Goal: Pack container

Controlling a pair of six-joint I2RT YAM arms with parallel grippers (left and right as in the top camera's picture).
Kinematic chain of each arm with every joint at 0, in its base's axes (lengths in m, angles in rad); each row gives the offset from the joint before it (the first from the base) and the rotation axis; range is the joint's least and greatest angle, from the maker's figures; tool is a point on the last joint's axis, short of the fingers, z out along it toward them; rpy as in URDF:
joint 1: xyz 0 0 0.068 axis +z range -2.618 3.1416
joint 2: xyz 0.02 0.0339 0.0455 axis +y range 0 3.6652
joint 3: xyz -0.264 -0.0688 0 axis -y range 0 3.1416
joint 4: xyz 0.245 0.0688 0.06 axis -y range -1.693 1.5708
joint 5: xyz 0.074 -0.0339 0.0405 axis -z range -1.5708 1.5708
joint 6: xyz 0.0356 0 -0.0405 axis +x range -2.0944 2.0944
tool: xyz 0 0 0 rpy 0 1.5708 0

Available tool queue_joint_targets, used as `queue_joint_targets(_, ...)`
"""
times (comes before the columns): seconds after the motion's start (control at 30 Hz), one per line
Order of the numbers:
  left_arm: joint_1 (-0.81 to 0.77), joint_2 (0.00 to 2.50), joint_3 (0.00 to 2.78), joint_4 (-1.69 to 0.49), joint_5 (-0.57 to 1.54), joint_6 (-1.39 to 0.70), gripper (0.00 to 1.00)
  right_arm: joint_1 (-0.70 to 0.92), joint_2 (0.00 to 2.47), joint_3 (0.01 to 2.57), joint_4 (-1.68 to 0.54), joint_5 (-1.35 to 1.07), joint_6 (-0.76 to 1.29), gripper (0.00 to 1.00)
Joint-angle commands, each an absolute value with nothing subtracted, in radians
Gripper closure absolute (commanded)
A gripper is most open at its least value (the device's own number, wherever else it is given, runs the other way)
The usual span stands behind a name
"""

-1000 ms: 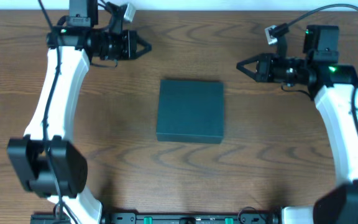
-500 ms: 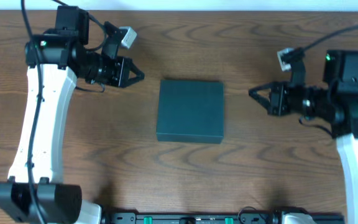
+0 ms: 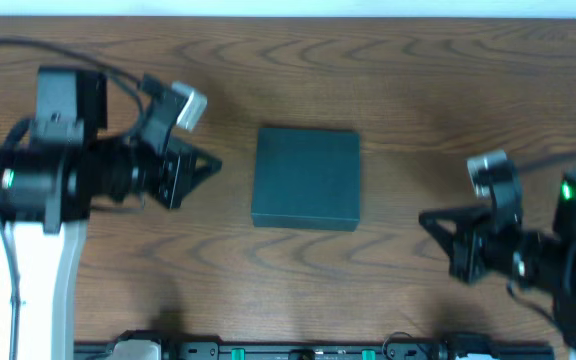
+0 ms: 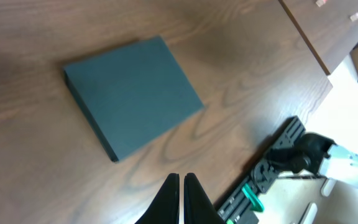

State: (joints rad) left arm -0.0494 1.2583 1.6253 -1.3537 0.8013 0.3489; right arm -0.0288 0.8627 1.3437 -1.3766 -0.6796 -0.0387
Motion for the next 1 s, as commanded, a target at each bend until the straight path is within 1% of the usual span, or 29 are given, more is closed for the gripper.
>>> queue_joint_targets(0.0, -0.047, 1.154, 1.542, -1.356, 0.797, 0.371, 0.94, -0.038, 0.77, 1.304, -1.4, -0.663, -0.062, 0.98)
queue_joint_targets(0.27, -0.047, 0.852, 1.305, -1.349, 0.797, 0.37, 0.94, -0.038, 0.512, 1.141, -1.46, -0.658, -0.061, 0.99)
queue_joint_targets(0.53, -0.047, 0.589, 1.079, -1.349, 0.797, 0.37, 0.94, -0.038, 0.308, 0.99, -1.529, -0.659, -0.044, 0.99)
queue_joint_targets(0.73, -0.046, 0.464, 0.913, -1.349, 0.798, 0.358, 0.94, -0.038, 0.226, 0.908, -1.571, -0.659, -0.041, 0.99)
queue_joint_targets(0.87, -0.046, 0.44, 0.855, -1.342, 0.798, 0.339, 0.94, -0.038, 0.214, 0.882, -1.571, -0.658, -0.041, 0.98)
queue_joint_targets(0.9, -0.046, 0.44, 0.851, -1.336, 0.798, 0.334, 0.94, -0.038, 0.214, 0.881, -1.571, -0.658, -0.042, 0.87)
queue_joint_targets(0.93, -0.046, 0.44, 0.85, -1.33, 0.798, 0.333, 0.94, -0.038, 0.214, 0.881, -1.572, -0.654, -0.042, 0.62)
queue_joint_targets(0.97, -0.046, 0.44, 0.85, -1.326, 0.798, 0.333, 0.91, -0.038, 0.214, 0.881, -1.572, -0.654, -0.042, 0.39)
